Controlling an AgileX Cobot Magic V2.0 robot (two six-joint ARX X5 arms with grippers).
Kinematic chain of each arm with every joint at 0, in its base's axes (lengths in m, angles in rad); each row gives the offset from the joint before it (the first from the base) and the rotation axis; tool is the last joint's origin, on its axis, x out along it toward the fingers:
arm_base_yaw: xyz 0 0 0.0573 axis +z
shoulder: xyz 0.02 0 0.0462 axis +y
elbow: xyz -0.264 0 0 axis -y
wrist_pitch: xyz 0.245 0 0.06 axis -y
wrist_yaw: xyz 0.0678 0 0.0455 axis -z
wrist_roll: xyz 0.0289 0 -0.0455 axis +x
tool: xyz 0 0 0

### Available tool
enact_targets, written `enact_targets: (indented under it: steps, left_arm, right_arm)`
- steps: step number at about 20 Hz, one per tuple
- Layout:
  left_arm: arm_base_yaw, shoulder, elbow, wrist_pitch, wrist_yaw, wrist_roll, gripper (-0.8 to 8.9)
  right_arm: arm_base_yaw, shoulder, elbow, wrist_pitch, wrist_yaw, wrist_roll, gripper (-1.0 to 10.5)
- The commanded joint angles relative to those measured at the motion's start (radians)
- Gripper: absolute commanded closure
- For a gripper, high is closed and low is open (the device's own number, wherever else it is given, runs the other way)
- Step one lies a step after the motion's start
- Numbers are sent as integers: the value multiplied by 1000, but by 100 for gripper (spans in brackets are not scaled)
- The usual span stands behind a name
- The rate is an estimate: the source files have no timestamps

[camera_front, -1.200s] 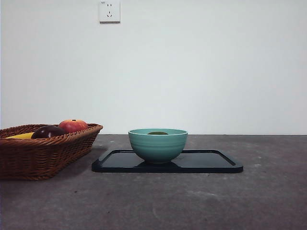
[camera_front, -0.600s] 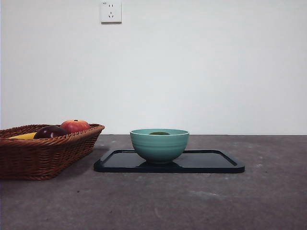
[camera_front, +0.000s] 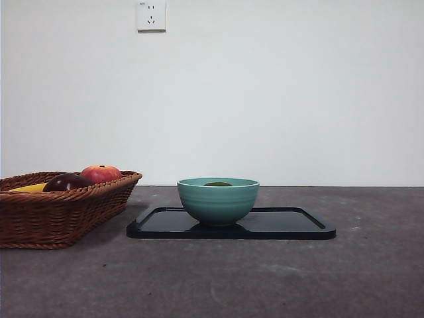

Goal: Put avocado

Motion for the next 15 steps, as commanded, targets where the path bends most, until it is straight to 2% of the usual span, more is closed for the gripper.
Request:
enact_targets:
  steps: [1, 5, 15]
  left_arm:
    - [2, -46, -95, 84, 5, 106, 794]
    - [2, -121, -224, 126, 27, 122, 794]
    - [2, -212, -287, 126, 107, 114, 794]
  right_arm:
    - [8, 2, 5, 11, 2, 3, 927]
    - [8, 2, 5, 10, 2, 3, 927]
    - [8, 2, 5, 11, 2, 3, 927]
